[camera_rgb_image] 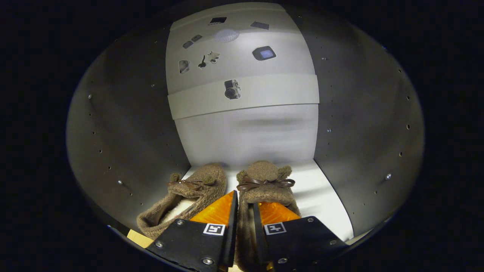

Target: Open the shoe cabinet door, grab the shoes and put them into the shoe cabinet, then close the shoe cabinet door.

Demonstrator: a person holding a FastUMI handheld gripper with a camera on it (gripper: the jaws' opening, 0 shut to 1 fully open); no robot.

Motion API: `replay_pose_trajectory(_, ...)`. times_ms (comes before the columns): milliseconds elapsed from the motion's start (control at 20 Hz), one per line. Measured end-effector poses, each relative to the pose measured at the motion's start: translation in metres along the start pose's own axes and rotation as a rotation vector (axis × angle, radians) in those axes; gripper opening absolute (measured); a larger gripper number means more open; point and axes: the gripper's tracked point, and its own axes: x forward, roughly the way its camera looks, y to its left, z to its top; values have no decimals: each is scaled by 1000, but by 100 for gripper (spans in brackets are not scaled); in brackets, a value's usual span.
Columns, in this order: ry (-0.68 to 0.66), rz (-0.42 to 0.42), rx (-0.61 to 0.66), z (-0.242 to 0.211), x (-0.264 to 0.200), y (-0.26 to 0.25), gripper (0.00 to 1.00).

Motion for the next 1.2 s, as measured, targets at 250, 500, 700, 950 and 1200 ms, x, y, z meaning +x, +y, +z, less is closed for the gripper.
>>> replay_pose_trajectory(250,-2,-22,-42,-3,-21,8,49)
replay_pose_trajectory(500,-65,-58,-61,9,-70,22,72)
replay_pose_trajectory(700,-116,-96,-66,11,-128,35,81)
replay_pose_trajectory(950,-144,-141,-66,-7,-199,55,86)
replay_pose_trajectory(1200,-142,-165,-71,-33,-272,71,90)
